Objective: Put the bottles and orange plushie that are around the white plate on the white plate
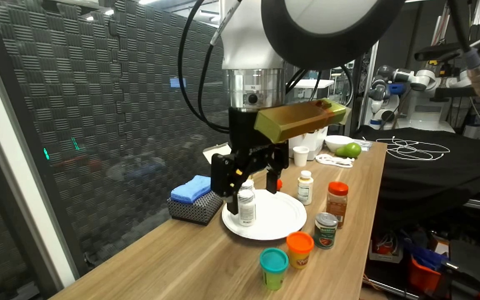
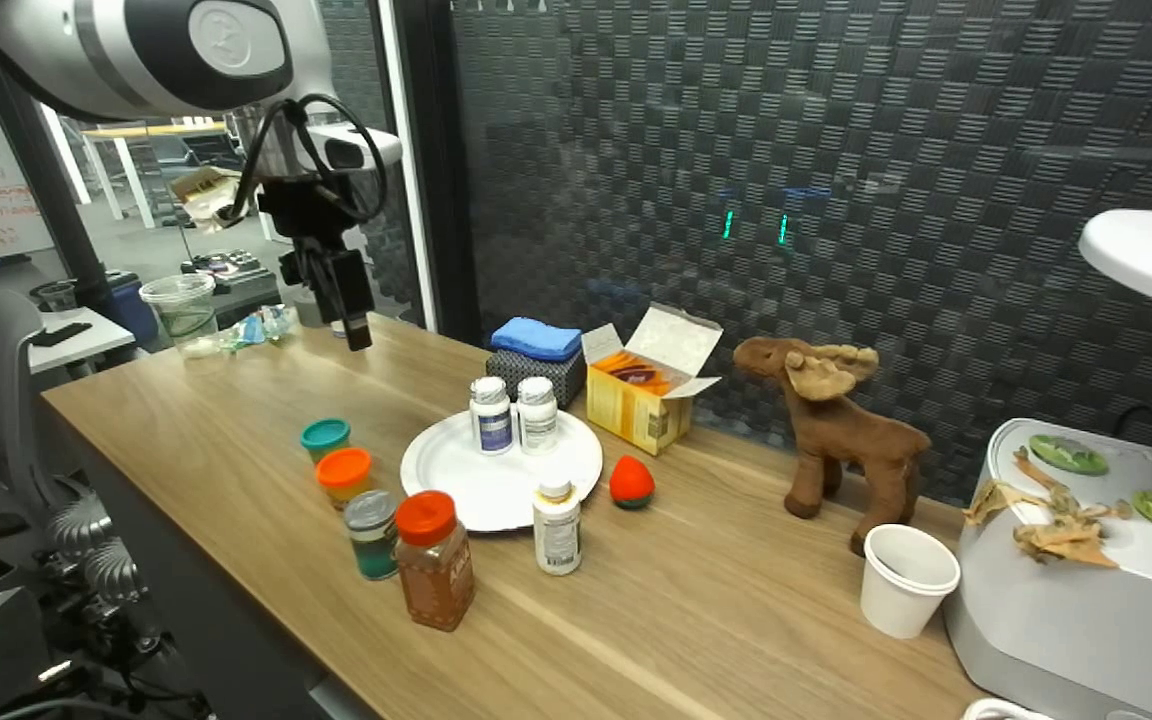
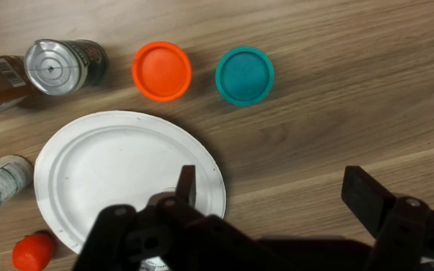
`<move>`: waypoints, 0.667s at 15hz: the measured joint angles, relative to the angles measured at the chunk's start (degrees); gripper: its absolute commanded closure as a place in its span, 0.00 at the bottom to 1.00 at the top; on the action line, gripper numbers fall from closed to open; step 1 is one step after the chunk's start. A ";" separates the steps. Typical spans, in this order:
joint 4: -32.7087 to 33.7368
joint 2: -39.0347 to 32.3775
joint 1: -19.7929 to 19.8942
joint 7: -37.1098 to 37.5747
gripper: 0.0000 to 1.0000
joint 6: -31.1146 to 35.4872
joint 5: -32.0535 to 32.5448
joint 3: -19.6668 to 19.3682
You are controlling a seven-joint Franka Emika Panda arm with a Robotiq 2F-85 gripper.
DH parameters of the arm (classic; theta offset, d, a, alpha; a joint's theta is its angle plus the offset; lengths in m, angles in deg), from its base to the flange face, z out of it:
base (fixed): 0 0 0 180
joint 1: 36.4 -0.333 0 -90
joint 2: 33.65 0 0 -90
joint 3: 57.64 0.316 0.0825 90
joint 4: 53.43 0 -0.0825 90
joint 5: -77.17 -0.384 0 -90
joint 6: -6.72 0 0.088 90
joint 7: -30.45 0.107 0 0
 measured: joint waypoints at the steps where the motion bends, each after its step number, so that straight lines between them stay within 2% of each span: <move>1: -0.01 0.00 0.01 -0.05 0.00 -0.01 0.00 -0.02; 5: -0.27 -0.38 0.02 0.22 0.00 0.47 0.69 0.01; 10: -2.38 -3.52 -0.07 1.46 0.00 2.71 5.13 0.24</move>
